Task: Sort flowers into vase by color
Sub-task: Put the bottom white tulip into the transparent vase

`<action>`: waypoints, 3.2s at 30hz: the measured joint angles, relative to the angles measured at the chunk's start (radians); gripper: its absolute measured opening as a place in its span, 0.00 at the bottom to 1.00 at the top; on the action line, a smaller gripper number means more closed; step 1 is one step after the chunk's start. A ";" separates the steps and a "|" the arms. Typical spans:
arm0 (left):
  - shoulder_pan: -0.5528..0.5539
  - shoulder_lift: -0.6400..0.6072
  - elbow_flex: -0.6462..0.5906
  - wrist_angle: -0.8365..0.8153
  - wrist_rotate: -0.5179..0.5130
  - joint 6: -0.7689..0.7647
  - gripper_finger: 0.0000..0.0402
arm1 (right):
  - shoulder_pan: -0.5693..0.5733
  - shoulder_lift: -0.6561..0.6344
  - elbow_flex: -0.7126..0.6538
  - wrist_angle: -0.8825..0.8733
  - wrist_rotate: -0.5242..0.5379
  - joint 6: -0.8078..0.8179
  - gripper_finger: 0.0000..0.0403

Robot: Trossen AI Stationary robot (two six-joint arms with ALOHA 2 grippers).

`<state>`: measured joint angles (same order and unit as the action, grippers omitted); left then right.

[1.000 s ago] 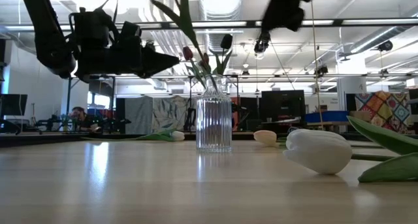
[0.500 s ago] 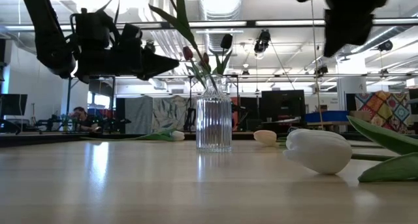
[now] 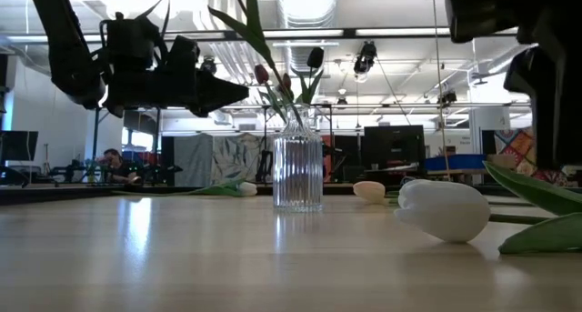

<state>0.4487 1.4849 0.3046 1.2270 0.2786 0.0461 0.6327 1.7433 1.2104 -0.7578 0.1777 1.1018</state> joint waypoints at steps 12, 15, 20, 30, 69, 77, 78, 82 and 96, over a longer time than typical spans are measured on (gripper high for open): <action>0.000 0.000 0.000 -0.035 0.020 -0.004 0.19 | 0.014 0.126 0.102 0.003 -0.055 -0.011 0.50; 0.000 0.000 0.000 -0.035 0.020 0.006 0.19 | 0.013 0.143 0.102 0.002 -0.055 -0.003 0.50; 0.000 0.000 0.000 -0.034 0.020 0.023 0.19 | 0.011 0.183 0.099 0.001 -0.055 -0.001 0.50; 0.000 0.000 0.000 -0.032 0.028 0.023 0.19 | 0.009 0.204 0.114 0.005 -0.058 0.012 0.21; 0.000 0.000 -0.167 0.229 -0.069 -0.039 0.19 | -0.221 -0.194 -0.032 1.164 0.502 -1.339 0.02; 0.000 0.000 -0.166 0.236 -0.070 -0.037 0.19 | -0.284 -0.278 -0.131 1.409 0.409 -1.398 0.02; 0.000 0.000 -0.163 0.236 -0.070 -0.037 0.19 | -0.292 -0.288 -0.154 1.436 0.392 -1.399 0.02; 0.000 0.000 -0.153 0.238 -0.070 -0.035 0.19 | -0.313 -0.300 -0.238 1.600 0.341 -1.402 0.02; 0.000 0.000 -0.148 0.237 -0.067 -0.064 0.19 | -0.317 -0.301 -0.371 1.862 0.337 -1.409 0.02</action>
<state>0.4488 1.4849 0.1566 1.4643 0.2111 -0.0181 0.3153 1.4418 0.8395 1.1045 0.5150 -0.3077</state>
